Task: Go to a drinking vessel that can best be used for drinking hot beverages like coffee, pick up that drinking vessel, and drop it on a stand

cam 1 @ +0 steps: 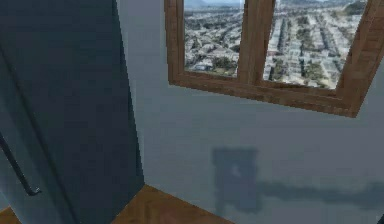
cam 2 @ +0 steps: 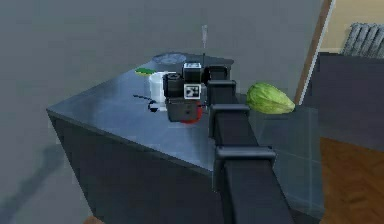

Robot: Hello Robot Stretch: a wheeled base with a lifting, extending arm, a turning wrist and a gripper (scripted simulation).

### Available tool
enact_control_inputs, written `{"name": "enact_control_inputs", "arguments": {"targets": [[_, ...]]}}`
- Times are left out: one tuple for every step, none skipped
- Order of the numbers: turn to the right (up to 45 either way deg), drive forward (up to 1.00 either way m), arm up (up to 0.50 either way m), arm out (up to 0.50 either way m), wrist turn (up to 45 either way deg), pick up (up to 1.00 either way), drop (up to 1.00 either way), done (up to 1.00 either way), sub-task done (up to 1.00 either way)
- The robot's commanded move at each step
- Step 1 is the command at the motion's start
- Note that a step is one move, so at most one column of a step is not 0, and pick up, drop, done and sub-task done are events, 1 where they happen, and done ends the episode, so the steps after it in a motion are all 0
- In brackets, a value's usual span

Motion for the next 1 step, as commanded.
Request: {"name": "enact_control_inputs", "arguments": {"targets": [[0.0, 0.0, 0.0, 0.0, -45.0, 0.0, 0.0, 0.0, 0.0]]}}
